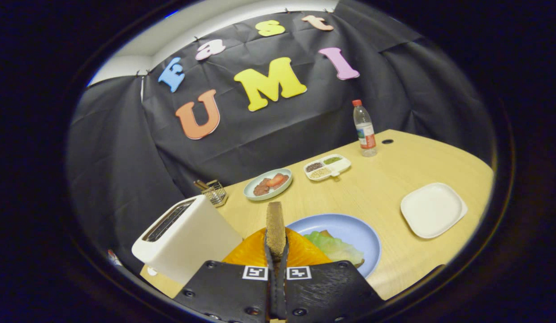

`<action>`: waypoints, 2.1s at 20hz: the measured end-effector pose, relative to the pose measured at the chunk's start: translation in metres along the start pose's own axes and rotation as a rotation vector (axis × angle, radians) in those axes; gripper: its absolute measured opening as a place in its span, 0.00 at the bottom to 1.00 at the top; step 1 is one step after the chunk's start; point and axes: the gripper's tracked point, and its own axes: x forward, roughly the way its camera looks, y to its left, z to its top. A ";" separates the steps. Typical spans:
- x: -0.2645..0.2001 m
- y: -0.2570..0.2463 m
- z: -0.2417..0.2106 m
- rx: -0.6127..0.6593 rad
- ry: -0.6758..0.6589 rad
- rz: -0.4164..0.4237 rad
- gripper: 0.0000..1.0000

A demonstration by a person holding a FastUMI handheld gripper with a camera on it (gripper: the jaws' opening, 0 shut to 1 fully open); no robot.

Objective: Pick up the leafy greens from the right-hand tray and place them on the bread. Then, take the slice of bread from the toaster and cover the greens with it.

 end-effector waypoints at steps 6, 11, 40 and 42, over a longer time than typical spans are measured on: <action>-0.001 -0.037 -0.003 0.002 0.018 -0.039 0.10; 0.001 -0.056 -0.008 -0.020 0.056 -0.062 0.36; -0.193 -0.037 0.096 -0.380 -0.334 -0.121 0.96; -0.207 -0.035 0.089 -0.381 -0.352 -0.118 0.96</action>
